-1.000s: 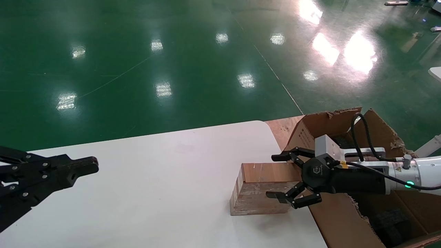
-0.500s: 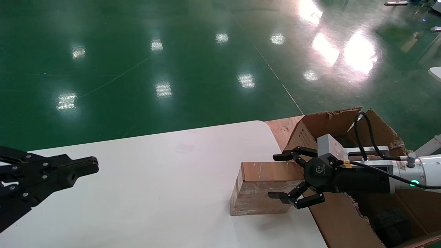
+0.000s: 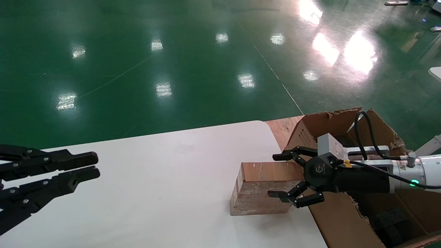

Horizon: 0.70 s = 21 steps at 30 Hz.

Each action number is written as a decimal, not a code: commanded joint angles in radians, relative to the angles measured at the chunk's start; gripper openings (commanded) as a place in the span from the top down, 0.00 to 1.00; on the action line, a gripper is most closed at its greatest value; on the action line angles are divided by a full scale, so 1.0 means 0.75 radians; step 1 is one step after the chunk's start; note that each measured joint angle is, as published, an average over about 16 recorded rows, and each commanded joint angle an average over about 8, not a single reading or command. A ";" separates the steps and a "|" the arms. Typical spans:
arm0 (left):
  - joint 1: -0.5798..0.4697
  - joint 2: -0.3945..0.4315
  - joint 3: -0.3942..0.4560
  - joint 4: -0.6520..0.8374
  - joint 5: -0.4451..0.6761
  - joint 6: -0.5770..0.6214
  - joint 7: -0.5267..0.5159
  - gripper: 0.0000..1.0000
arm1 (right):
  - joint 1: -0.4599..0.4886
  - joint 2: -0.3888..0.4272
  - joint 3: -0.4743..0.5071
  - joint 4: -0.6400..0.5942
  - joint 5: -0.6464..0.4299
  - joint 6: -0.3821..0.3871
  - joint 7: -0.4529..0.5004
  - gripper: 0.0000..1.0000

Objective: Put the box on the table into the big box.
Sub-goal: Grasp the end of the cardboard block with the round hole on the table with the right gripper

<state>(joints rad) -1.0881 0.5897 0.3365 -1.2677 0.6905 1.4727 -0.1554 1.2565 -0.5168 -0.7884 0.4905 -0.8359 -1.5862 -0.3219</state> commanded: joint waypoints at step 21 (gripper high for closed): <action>0.000 0.000 0.000 0.000 0.000 0.000 0.000 1.00 | -0.003 -0.002 0.005 0.000 -0.003 0.000 0.000 1.00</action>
<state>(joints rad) -1.0881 0.5897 0.3365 -1.2677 0.6905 1.4727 -0.1554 1.2542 -0.5182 -0.7850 0.4911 -0.8383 -1.5845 -0.3216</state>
